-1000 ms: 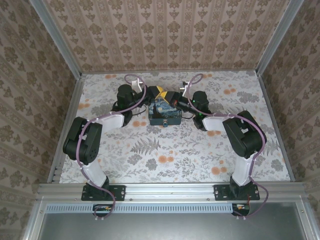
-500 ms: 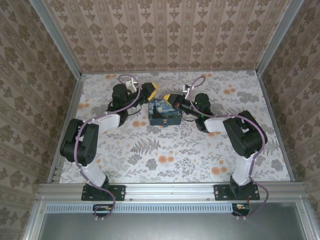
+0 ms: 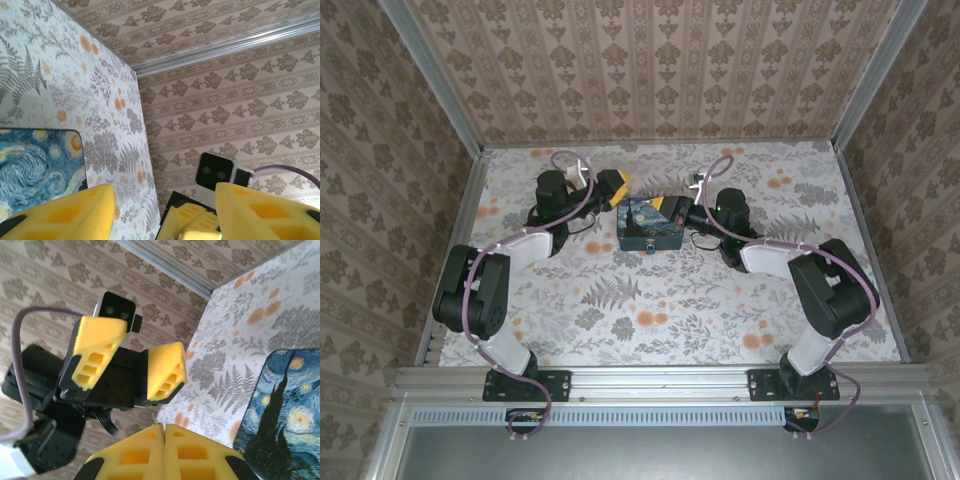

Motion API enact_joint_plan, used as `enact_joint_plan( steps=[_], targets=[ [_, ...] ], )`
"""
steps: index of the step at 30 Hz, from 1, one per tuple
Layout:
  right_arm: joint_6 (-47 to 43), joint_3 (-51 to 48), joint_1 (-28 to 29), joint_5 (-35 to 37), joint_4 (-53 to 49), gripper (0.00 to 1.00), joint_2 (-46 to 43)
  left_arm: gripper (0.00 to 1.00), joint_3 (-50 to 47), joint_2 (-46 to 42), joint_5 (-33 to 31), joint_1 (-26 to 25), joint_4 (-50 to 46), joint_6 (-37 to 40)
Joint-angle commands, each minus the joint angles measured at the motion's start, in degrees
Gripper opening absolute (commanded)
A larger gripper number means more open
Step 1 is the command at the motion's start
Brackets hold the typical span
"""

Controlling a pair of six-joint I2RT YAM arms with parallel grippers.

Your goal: Unlock the padlock with the key

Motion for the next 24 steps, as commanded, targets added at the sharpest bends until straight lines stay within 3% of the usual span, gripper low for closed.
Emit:
enact_joint_plan(
  steps=[1, 10, 17, 24],
  targets=[
    [-13.36, 1.17, 1.33, 3.36, -10.32, 0.00, -4.09, 0.55, 0.43, -0.67, 2.07, -0.83, 0.87, -2.38],
    [-30.25, 3.22, 3.95, 14.53, -20.59, 0.00, -7.45, 0.46, 4.27, 0.47, 1.67, -3.26, -8.26, -7.86],
    [-41.16, 3.63, 6.94, 23.13, -21.05, 0.00, -8.21, 0.44, 9.72, 0.05, 0.75, -5.08, -25.27, -3.70],
    [-50.11, 4.02, 10.22, 31.53, -21.40, 0.00, -9.32, 0.44, 10.81, 0.40, -0.56, -5.18, -31.40, -2.45]
  ],
)
